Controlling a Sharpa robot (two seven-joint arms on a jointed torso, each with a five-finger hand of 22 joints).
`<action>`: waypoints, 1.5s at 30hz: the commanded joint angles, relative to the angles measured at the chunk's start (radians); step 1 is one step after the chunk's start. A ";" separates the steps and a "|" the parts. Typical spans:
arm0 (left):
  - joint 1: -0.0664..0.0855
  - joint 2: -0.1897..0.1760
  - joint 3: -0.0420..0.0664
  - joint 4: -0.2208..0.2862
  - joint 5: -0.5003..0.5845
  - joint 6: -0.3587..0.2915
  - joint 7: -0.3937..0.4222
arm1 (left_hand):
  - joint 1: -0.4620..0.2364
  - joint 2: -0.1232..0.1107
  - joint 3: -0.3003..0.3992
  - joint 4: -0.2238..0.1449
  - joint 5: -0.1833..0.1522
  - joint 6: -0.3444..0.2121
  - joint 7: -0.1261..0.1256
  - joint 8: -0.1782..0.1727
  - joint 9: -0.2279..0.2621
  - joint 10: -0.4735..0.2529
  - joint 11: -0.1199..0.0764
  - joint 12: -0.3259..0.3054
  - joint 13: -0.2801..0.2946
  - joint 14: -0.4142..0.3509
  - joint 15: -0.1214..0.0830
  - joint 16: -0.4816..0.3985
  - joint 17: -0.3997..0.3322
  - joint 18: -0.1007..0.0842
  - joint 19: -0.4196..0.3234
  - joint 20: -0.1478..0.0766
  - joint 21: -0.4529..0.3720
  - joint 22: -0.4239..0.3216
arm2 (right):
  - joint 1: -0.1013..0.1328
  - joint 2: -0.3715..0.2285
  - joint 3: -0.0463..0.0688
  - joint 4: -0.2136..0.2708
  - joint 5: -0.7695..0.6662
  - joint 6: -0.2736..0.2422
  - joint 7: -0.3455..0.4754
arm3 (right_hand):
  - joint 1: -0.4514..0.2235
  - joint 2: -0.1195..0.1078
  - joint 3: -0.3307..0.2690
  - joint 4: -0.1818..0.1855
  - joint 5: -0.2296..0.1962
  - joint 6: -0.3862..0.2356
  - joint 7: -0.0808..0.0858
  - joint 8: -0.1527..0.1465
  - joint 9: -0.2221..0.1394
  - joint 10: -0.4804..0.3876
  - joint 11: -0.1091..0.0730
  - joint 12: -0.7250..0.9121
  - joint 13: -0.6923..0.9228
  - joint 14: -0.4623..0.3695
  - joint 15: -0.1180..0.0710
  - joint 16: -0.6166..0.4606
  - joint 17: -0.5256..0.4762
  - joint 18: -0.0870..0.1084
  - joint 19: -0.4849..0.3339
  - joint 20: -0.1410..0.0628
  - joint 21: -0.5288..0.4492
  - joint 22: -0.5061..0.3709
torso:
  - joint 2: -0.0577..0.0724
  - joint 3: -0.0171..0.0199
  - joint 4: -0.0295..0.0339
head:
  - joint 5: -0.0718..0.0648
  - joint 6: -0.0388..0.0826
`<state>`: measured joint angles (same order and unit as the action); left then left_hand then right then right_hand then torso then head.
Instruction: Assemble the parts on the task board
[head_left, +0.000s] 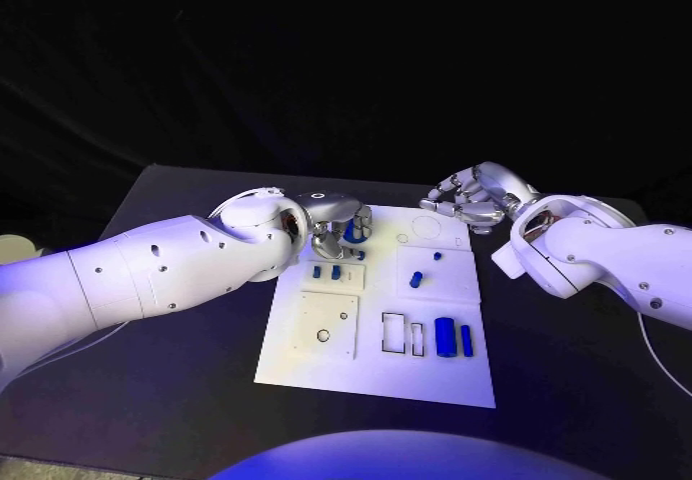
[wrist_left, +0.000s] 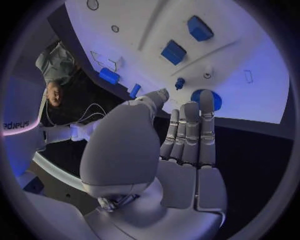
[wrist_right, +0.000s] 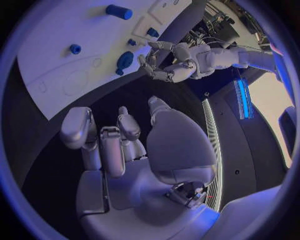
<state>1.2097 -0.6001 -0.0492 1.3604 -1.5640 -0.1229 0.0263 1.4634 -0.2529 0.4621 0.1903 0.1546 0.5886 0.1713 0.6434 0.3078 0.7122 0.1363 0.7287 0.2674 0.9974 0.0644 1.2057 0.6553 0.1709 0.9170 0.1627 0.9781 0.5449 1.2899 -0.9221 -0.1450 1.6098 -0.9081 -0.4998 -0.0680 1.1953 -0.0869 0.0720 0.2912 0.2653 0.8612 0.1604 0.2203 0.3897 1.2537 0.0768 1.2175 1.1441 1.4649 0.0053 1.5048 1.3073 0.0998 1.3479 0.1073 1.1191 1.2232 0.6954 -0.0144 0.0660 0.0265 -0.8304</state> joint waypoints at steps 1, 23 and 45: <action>-0.001 0.012 -0.001 -0.006 -0.106 0.056 -0.004 | 0.010 0.000 -0.007 0.003 0.000 0.028 0.009 -0.011 -0.018 -0.002 0.000 -0.006 -0.015 0.007 0.004 0.037 0.000 0.013 0.003 0.002 0.029 0.019 | -0.001 0.002 0.000 0.000 -0.006 -0.002 0.011 | 0.008 0.003 -0.008 0.001 -0.002 -0.007 0.000 0.005 0.001 -0.012 0.000 -0.006 -0.004 0.066 -0.003 -0.004 0.104 0.006 -0.007 -0.001 -0.008 -0.002 | 0.000 0.0012 0.0000 | 0.000 0.002; -0.002 0.070 -0.008 -0.070 -0.121 0.122 -0.022 | 0.033 0.005 0.090 -0.015 0.000 0.168 0.005 -0.120 -0.094 0.099 -0.010 -0.083 -0.102 0.051 -0.005 0.129 -0.001 0.014 -0.022 -0.005 0.117 0.079 | -0.001 0.009 0.000 0.000 -0.001 -0.011 0.014 | 0.009 0.008 -0.009 0.001 -0.002 -0.009 0.000 0.005 0.001 -0.016 0.000 -0.014 -0.012 0.066 -0.003 -0.005 0.103 0.006 -0.008 -0.001 -0.011 -0.004 | 0.001 -0.0003 -0.0002 | -0.008 0.006; -0.003 0.084 -0.010 -0.088 -0.098 0.112 -0.009 | 0.011 0.015 0.124 -0.028 -0.003 0.197 0.003 -0.152 -0.103 0.139 -0.016 -0.118 -0.126 0.094 -0.010 0.161 0.029 0.014 -0.022 -0.011 0.146 0.096 | -0.002 0.011 0.000 -0.002 -0.001 -0.008 0.011 | 0.009 0.015 -0.009 0.002 -0.002 -0.008 0.000 0.006 0.001 -0.014 0.000 -0.013 -0.012 0.066 -0.003 -0.005 0.105 0.006 -0.007 -0.001 -0.011 -0.003 | 0.001 0.0009 -0.0003 | -0.012 0.004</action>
<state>1.2068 -0.5185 -0.0588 1.2715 -1.6728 -0.0204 0.0100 1.4840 -0.2424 0.5798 0.1641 0.1546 0.7815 0.1751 0.4973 0.2055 0.8461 0.1198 0.6149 0.1423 1.0868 0.0536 1.3619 0.6837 0.1708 0.9004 0.1538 1.1221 0.6399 1.2889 -0.9118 -0.1450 1.6076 -0.9049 -0.5098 -0.0634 1.2045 -0.0777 0.0693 0.2939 0.2653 0.8613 0.1604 0.2203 0.3893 1.2468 0.0769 1.2071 1.1327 1.4649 0.0053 1.5048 1.3073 0.0998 1.3481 0.1073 1.1133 1.2194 0.6955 -0.0143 0.0662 0.0161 -0.8257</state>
